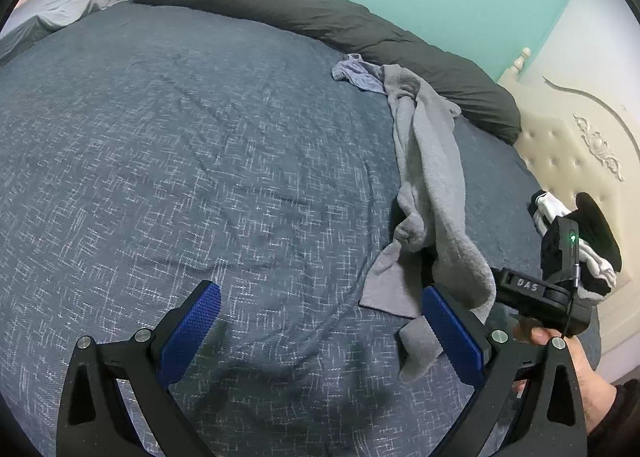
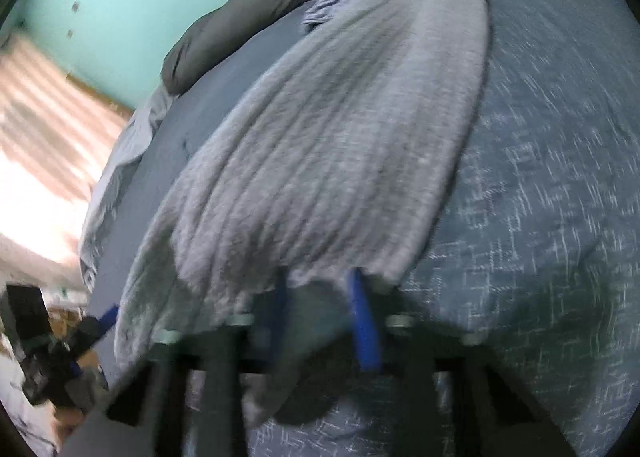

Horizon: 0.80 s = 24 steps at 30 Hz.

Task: Fold clothes
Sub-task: 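Lay the sweater flat and open the right tool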

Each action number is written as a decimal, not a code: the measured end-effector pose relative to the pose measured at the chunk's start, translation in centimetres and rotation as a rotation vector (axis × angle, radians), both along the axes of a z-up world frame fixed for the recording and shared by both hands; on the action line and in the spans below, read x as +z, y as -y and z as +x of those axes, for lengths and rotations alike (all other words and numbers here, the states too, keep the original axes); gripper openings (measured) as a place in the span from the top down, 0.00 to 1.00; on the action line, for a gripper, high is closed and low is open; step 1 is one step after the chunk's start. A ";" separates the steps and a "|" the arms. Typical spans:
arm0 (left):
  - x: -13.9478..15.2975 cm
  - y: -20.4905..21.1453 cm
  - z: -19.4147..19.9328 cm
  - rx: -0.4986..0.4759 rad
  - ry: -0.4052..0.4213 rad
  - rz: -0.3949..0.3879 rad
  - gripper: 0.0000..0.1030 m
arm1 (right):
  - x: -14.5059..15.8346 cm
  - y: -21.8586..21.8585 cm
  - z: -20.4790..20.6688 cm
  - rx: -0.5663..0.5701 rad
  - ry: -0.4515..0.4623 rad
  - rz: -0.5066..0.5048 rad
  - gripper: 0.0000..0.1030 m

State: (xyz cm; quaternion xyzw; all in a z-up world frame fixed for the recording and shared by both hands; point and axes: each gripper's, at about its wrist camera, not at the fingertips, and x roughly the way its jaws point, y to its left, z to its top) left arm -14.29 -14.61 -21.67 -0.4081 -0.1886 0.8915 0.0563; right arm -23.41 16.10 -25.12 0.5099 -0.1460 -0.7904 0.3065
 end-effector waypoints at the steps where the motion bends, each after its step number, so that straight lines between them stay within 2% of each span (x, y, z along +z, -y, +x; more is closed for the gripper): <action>1: 0.0 0.1 0.0 0.002 0.001 0.001 0.00 | 0.3 0.3 0.2 0.015 -0.014 0.008 0.94; 4: -0.1 0.2 0.0 0.007 0.002 0.006 0.00 | 1.2 0.8 0.6 0.047 -0.045 0.002 0.99; 9: -0.3 0.0 0.0 0.003 0.006 0.010 0.00 | 2.0 1.2 1.3 0.080 -0.064 0.009 0.99; 17: -0.2 -1.0 -0.6 -0.026 0.006 0.026 0.00 | 2.0 -3.6 2.5 -0.033 -0.097 0.021 0.96; 20: 0.0 -2.1 -1.1 -0.064 -0.007 0.043 0.00 | 2.2 -5.7 3.3 -0.064 -0.125 0.015 0.91; 22: 0.2 -2.8 -1.5 -0.093 -0.021 0.063 0.00 | 2.3 -7.0 3.8 -0.085 -0.144 0.011 0.79; 24: 0.5 -3.7 -1.9 -0.111 -0.031 0.071 0.00 | 2.3 -8.1 4.2 -0.114 -0.153 -0.018 0.76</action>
